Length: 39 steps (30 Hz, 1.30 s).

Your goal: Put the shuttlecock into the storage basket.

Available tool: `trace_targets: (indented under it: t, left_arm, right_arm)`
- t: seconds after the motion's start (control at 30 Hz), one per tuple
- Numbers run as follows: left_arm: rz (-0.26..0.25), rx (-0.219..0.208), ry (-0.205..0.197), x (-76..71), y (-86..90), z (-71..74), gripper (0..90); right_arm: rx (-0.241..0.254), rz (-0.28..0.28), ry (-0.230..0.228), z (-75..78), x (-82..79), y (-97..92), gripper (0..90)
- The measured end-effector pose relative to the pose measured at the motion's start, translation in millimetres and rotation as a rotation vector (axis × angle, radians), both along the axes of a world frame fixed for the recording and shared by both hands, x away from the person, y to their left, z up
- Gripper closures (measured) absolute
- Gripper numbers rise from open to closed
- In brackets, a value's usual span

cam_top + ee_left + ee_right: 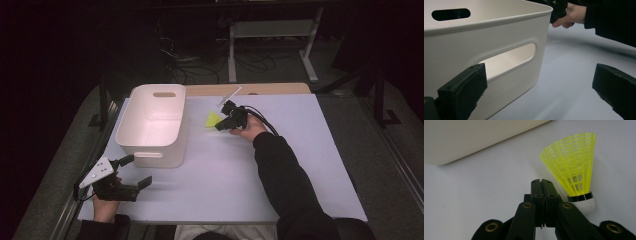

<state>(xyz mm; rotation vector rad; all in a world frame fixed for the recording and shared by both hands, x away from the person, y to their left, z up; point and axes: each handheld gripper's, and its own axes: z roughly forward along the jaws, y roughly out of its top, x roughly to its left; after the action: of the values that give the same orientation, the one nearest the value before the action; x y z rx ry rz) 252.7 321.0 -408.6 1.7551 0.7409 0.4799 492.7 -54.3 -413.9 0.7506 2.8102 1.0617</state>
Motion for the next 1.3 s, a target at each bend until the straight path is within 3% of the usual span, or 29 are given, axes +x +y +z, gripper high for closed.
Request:
trace_targets:
  t: [0.2,0.5,0.67,0.87,1.0,1.07,1.13,1.3]
  left_arm:
    - [-0.001,0.000,-0.001,-0.1,0.0,0.1,0.0]
    - [-0.004,0.003,0.002,0.3,-0.2,-0.2,0.0]
    - [-0.004,0.004,0.003,0.4,-0.2,-0.2,0.0]
    - [-0.003,0.007,0.004,0.6,-0.2,-0.3,0.0]
    - [-0.003,0.004,0.006,0.6,0.2,-0.3,0.0]
    - [-0.003,0.003,0.006,0.5,0.2,-0.3,0.0]
    - [-0.004,0.002,0.005,0.5,0.2,-0.3,0.0]
    - [-0.006,0.001,0.006,0.6,0.2,-0.3,0.0]
  right_arm:
    - [-0.012,0.014,-0.013,10.7,-3.1,-5.2,87.2]
    - [-0.050,0.036,-0.038,38.4,-3.6,-13.5,86.8]
    - [-0.064,0.045,-0.016,49.1,1.4,-18.4,75.1]
    - [-0.077,0.045,0.006,54.0,9.6,-19.2,54.9]
    - [-0.100,0.037,0.019,55.2,14.9,-17.5,35.1]
    - [-0.103,0.034,0.012,55.6,15.9,-17.0,31.6]
    - [-0.100,0.035,0.007,55.8,18.8,-15.9,18.8]
    - [-0.105,0.043,0.004,54.4,20.7,-14.3,12.1]
